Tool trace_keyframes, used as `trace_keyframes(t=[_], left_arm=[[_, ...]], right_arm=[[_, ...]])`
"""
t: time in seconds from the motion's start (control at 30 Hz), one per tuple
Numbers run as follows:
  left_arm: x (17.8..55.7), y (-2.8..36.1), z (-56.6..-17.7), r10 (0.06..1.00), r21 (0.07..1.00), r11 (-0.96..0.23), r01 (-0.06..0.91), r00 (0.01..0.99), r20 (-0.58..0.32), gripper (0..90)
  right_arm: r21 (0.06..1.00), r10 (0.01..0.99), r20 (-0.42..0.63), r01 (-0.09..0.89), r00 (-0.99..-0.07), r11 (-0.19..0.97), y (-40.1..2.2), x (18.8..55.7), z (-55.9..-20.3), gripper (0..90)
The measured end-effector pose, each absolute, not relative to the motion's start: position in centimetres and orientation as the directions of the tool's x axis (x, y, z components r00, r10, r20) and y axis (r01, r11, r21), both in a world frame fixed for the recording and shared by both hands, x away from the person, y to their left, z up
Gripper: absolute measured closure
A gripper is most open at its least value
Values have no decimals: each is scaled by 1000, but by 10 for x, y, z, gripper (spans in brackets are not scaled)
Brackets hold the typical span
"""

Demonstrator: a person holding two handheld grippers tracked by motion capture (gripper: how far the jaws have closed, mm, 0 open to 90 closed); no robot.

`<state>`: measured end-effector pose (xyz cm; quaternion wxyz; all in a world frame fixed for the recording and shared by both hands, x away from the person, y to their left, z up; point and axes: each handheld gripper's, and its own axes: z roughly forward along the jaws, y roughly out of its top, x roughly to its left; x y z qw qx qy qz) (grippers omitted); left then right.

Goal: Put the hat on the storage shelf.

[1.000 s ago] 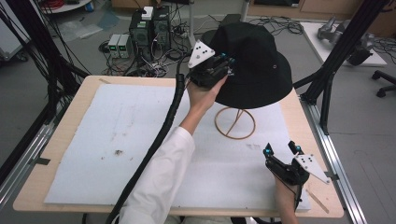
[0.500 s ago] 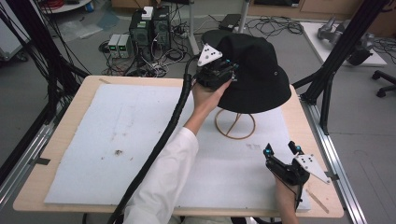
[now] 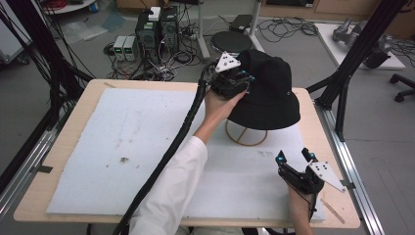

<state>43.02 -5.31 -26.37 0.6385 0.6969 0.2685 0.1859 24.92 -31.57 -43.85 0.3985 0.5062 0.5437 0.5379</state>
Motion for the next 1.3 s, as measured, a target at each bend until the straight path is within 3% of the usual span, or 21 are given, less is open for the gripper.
trace_keyframes(t=[0.9,0.97,1.13,1.3], left_arm=[[427,-51,-271,603,989,-25,147,791,-103,805],[427,-50,-273,601,988,-23,153,792,-109,781],[424,-50,-276,609,990,-27,137,788,-93,595],[420,-50,-277,631,994,-22,104,773,-67,476]], right_arm=[[989,980,110,113,-165,-92,-315,249,-438,137],[989,980,111,115,-163,-93,-316,248,-438,137],[990,982,108,104,-154,-92,-316,247,-437,136],[990,982,110,102,-152,-96,-315,247,-436,136]])
